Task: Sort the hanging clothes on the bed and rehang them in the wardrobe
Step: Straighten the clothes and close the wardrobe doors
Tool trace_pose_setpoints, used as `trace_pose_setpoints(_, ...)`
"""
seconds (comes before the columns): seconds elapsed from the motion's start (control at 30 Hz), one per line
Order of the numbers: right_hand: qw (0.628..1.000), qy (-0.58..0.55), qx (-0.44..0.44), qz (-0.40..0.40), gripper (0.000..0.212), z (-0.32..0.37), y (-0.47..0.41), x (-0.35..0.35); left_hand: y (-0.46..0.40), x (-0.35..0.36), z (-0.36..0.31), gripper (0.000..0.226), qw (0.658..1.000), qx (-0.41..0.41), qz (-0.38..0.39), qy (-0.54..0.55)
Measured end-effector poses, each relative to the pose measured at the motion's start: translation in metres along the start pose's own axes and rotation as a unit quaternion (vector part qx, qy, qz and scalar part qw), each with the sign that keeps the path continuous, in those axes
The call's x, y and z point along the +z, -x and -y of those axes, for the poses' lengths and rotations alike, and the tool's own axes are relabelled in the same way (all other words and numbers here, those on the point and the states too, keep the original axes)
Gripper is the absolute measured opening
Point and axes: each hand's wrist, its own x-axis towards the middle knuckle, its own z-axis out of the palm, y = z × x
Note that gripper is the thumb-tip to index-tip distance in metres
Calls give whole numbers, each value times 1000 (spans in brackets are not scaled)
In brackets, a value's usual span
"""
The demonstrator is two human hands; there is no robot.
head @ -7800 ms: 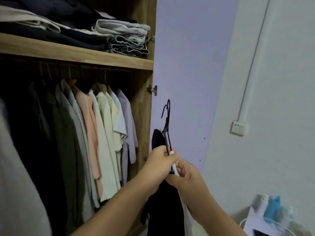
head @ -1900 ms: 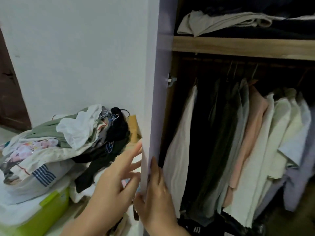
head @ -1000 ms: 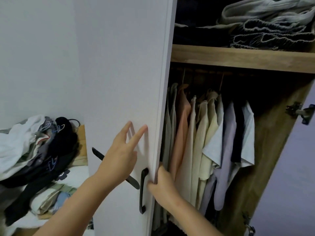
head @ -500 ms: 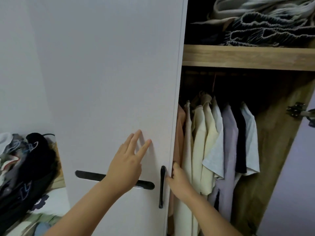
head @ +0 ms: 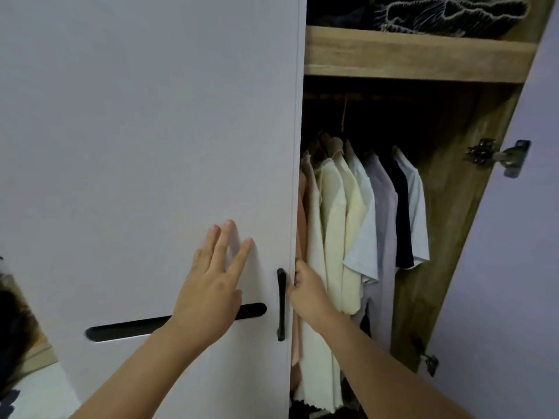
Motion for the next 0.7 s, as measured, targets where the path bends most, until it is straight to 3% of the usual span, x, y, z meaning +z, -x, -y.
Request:
trace_pose_setpoints(0.17,996,24,42,-69,32,-6,23,0,-1,-3,-8,97,1000,-8,4,0)
trace_pose_setpoints(0.37,999,32,9,-33,15,-28,90,-41,4,-14,-49,49,989,2,39,144)
trace_pose_setpoints(0.5,983,178,24,27,21,-41,138,-98,3,-11,-96,34,971,24,142,193)
trace_pose_setpoints(0.7,934,341,103,24,19,-53,213,-197,-1,-8,-180,29,945,115,235,197)
